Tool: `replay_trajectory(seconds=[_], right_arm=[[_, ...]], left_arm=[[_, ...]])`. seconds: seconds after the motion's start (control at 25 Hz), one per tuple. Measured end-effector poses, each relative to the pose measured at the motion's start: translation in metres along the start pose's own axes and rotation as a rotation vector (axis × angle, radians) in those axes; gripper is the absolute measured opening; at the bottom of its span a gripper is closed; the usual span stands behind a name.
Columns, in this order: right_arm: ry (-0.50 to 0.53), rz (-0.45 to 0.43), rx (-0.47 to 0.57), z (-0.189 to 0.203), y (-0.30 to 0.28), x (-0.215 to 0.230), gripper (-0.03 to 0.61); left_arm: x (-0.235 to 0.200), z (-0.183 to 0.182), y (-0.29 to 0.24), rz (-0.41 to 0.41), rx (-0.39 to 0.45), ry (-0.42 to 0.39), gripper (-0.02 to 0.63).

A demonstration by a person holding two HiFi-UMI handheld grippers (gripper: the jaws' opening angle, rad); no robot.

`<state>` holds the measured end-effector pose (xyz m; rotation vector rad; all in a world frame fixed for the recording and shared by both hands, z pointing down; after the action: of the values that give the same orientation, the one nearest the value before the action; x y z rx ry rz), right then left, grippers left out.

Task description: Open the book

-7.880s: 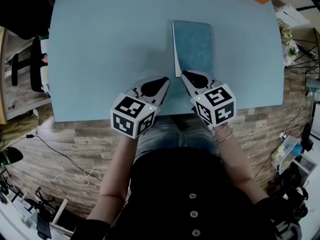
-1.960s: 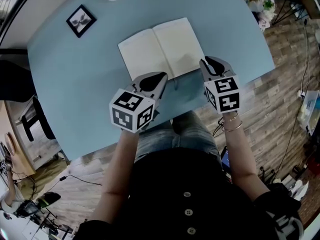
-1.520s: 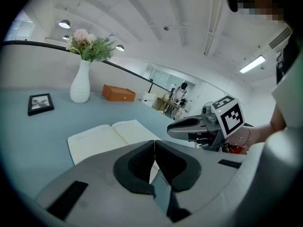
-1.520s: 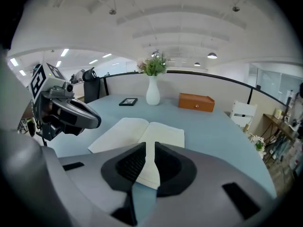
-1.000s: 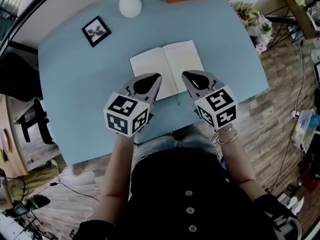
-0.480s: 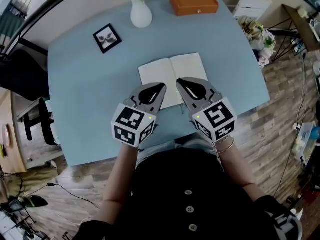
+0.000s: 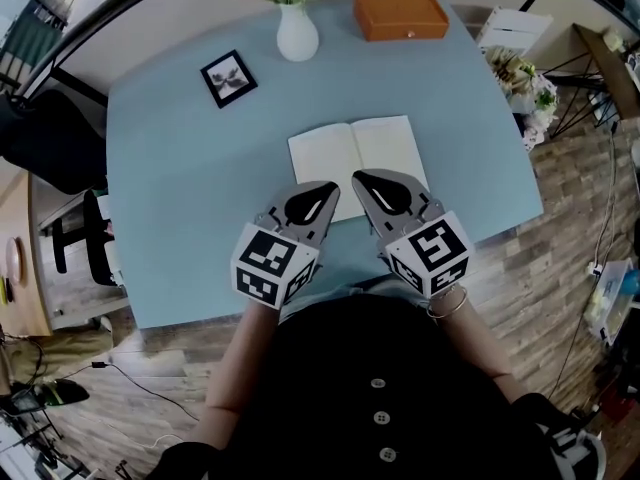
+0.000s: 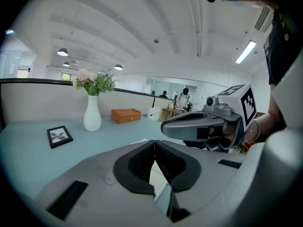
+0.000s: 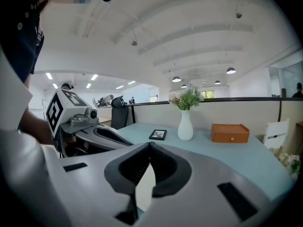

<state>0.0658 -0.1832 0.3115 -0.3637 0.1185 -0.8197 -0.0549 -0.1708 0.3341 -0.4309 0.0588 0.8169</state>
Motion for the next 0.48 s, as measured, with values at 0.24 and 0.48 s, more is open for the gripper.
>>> replay_trajectory(seconds=[0.24, 0.48], right_arm=[[0.000, -0.005, -0.010, 0.005, -0.003, -0.007, 0.002], [-0.010, -0.025, -0.021, 0.007, -0.005, -0.014, 0.002]], left_arm=[[0.000, 0.004, 0.006, -0.013, 0.009, 0.007, 0.012], [0.001, 0.013, 0.009, -0.015, 0.010, 0.028, 0.012]])
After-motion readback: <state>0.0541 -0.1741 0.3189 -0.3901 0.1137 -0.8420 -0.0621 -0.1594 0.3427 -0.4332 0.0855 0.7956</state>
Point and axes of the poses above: the fingertips, and each gripper's own axes: y backward along the fingers, x to its right, z out of its underside, the point moved 7 cm from there along y, backward along the fingers, and after that the axes turned 2 degrees about z, right-handed, at the moved point
